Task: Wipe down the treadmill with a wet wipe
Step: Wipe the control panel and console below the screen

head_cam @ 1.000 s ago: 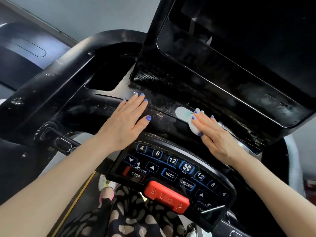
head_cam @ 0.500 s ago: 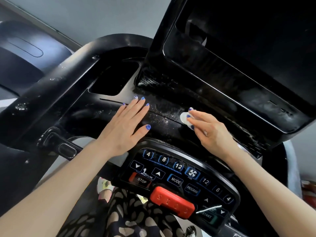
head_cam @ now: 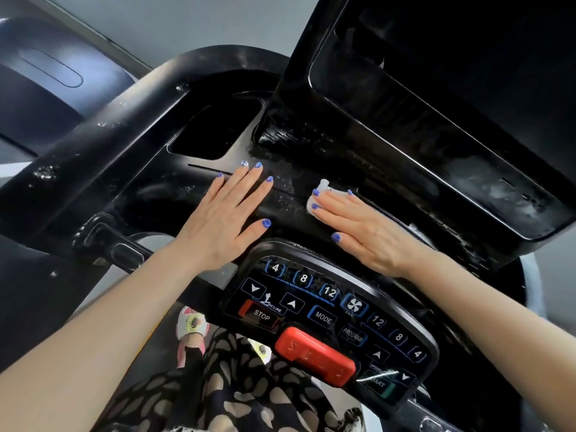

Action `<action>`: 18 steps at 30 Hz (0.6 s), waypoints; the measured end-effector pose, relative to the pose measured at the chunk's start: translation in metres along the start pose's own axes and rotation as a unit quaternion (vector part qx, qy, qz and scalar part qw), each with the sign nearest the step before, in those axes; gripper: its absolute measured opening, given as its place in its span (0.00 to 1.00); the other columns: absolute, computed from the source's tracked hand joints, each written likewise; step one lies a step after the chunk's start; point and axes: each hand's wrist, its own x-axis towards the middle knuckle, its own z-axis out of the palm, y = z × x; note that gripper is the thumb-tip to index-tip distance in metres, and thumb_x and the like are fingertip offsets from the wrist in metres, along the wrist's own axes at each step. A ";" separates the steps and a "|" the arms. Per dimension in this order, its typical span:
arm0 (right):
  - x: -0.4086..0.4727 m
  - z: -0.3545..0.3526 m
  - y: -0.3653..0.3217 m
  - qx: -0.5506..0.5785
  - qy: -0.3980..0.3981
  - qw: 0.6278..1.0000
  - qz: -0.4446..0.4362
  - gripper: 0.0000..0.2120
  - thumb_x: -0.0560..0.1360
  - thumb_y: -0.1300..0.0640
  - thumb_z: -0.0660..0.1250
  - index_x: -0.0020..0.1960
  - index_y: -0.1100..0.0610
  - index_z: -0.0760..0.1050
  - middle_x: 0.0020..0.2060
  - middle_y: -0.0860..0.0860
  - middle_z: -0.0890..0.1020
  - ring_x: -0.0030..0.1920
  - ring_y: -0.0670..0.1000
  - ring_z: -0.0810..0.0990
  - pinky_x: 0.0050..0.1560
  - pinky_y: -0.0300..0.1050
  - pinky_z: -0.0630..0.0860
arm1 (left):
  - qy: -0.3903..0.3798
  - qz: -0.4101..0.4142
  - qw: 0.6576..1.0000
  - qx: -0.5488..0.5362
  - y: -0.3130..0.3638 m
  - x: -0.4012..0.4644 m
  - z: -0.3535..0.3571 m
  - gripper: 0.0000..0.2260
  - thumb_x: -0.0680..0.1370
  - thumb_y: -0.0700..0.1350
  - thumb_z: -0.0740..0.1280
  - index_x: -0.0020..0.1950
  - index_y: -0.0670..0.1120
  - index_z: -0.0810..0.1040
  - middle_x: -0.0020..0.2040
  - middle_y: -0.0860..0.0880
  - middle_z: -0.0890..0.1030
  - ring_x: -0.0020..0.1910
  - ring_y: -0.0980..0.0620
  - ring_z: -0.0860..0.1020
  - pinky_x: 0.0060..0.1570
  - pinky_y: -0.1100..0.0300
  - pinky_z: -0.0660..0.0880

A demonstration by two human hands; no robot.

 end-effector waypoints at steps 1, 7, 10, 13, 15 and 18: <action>-0.011 -0.002 0.005 -0.005 -0.006 1.000 -0.007 0.25 0.86 0.50 0.50 0.81 0.56 0.57 0.82 0.50 0.53 0.82 0.50 0.48 0.81 0.54 0.45 | 0.003 0.001 1.000 0.003 -0.001 0.000 0.001 0.30 0.82 0.63 0.43 0.82 0.53 0.43 0.83 0.50 0.43 0.82 0.50 0.40 0.78 0.49 0.40; -0.052 -0.016 0.033 -0.075 -0.050 0.993 -0.077 0.25 0.83 0.56 0.56 0.80 0.58 0.60 0.81 0.52 0.59 0.81 0.55 0.55 0.79 0.59 0.54 | 0.016 0.007 1.000 0.018 -0.001 0.000 0.006 0.31 0.82 0.62 0.46 0.82 0.52 0.43 0.83 0.49 0.43 0.82 0.49 0.40 0.79 0.47 0.41; -0.031 -0.016 0.028 -0.099 -0.075 0.986 -0.112 0.27 0.82 0.57 0.57 0.80 0.57 0.60 0.81 0.51 0.58 0.81 0.55 0.53 0.79 0.58 0.53 | 0.019 0.005 0.999 0.026 -0.002 0.000 0.007 0.31 0.82 0.61 0.46 0.82 0.51 0.44 0.83 0.48 0.44 0.82 0.49 0.41 0.79 0.47 0.41; -0.004 -0.016 0.017 -0.086 -0.083 0.984 -0.132 0.26 0.81 0.57 0.56 0.79 0.57 0.62 0.80 0.52 0.60 0.81 0.55 0.52 0.81 0.56 0.51 | 0.019 0.007 0.999 0.033 -0.002 0.000 0.007 0.31 0.82 0.61 0.47 0.83 0.51 0.44 0.83 0.48 0.44 0.82 0.48 0.42 0.79 0.46 0.43; 0.001 -0.018 0.013 -0.077 -0.064 0.986 -0.136 0.25 0.81 0.58 0.56 0.77 0.58 0.66 0.79 0.52 0.63 0.81 0.55 0.55 0.80 0.58 0.52 | 0.020 0.011 0.999 0.034 -0.003 -0.001 0.007 0.31 0.82 0.61 0.47 0.83 0.51 0.44 0.83 0.48 0.44 0.82 0.48 0.42 0.79 0.46 0.43; -0.003 -0.015 0.008 -0.066 0.021 0.988 -0.136 0.21 0.81 0.65 0.60 0.73 0.63 0.72 0.73 0.55 0.73 0.76 0.57 0.67 0.77 0.58 0.62 | 0.024 0.016 0.999 0.036 -0.005 -0.001 0.007 0.31 0.82 0.61 0.47 0.83 0.50 0.46 0.83 0.47 0.45 0.82 0.48 0.42 0.79 0.46 0.43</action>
